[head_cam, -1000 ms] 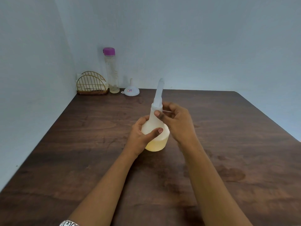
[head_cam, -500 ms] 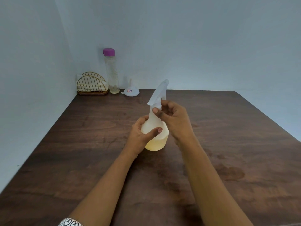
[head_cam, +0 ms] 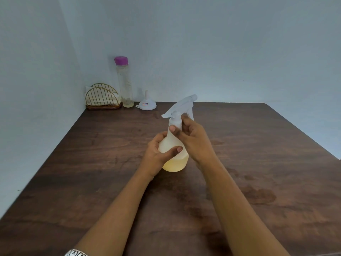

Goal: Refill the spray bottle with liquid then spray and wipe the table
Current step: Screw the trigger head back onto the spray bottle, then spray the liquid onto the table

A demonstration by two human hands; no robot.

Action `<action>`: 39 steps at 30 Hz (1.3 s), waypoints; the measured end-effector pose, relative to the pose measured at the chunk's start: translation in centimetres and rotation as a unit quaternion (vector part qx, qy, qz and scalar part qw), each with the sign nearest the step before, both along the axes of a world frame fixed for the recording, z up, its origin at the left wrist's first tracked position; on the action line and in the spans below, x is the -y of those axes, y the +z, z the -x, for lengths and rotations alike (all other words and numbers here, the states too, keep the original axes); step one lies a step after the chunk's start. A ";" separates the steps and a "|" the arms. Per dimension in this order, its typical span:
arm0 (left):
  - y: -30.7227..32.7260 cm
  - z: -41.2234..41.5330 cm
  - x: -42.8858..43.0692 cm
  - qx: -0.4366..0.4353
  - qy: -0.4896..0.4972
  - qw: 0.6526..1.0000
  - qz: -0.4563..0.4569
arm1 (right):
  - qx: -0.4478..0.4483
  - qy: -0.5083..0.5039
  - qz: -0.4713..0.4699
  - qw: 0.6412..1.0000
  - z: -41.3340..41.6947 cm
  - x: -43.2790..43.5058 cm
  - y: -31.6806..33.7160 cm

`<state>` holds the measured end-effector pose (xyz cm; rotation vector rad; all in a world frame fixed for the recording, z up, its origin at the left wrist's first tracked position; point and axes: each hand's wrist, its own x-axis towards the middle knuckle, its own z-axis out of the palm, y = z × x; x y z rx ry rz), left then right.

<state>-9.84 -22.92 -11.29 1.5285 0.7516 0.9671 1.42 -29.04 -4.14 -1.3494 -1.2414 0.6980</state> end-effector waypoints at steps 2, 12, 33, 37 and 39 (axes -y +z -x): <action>-0.1 0.1 0.0 -0.009 0.000 1.000 -0.003 | -0.029 -0.005 -0.005 1.000 0.2 -0.3 -0.1; 0.0 -2.0 2.8 -0.011 0.155 0.984 -0.091 | 0.031 -0.243 -0.064 0.967 3.1 -0.6 -0.9; 0.4 0.4 3.8 -0.142 0.081 0.985 -0.058 | 0.080 -0.186 -0.028 0.979 1.4 0.3 -0.8; 0.8 -0.9 6.6 -0.174 0.144 0.968 -0.113 | -0.027 -0.199 -0.033 0.979 2.3 0.7 -0.4; 0.8 -1.0 8.5 -0.182 0.147 0.962 -0.140 | -0.062 -0.233 -0.037 0.970 2.4 0.7 -0.1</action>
